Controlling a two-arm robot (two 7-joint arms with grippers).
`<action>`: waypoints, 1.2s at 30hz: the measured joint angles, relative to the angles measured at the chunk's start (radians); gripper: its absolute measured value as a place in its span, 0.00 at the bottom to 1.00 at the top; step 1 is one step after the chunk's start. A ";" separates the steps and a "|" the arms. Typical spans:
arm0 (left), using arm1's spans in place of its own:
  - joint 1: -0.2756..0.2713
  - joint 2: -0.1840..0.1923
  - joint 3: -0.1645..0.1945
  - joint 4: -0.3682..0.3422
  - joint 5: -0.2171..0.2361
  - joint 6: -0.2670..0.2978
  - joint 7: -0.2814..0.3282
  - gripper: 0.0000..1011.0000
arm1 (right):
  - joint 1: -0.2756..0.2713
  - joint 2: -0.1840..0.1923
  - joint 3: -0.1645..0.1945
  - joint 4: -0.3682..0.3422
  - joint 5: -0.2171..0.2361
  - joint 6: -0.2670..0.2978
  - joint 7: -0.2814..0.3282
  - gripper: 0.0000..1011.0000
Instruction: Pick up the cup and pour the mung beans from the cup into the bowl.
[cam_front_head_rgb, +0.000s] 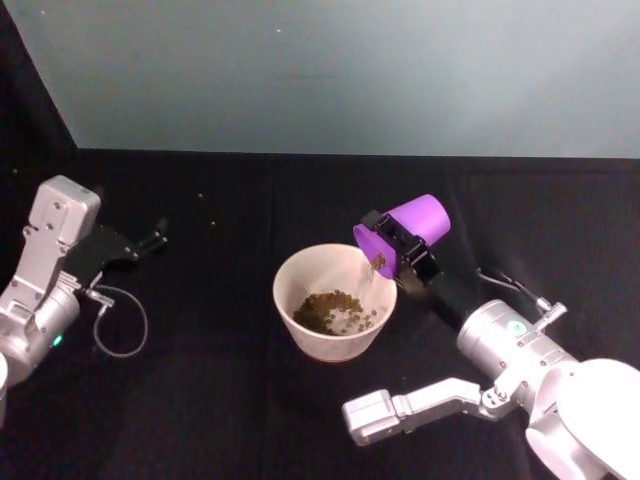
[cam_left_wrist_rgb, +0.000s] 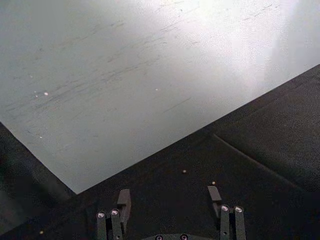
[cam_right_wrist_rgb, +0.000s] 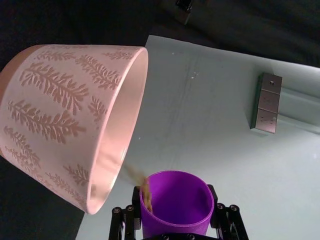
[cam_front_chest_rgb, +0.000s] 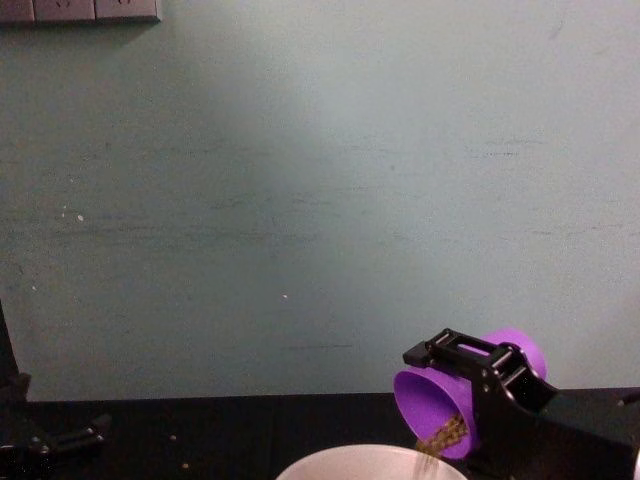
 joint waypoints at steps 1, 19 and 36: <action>0.000 0.000 0.000 0.000 0.000 0.000 0.000 0.99 | 0.001 0.001 -0.001 0.000 -0.002 0.000 0.000 0.73; 0.000 0.000 0.000 0.000 0.000 0.000 0.000 0.99 | 0.014 0.025 -0.021 -0.015 -0.041 0.008 0.013 0.73; 0.000 0.000 0.000 0.000 0.000 0.000 0.000 0.99 | 0.032 0.040 -0.039 -0.015 -0.079 0.018 0.008 0.73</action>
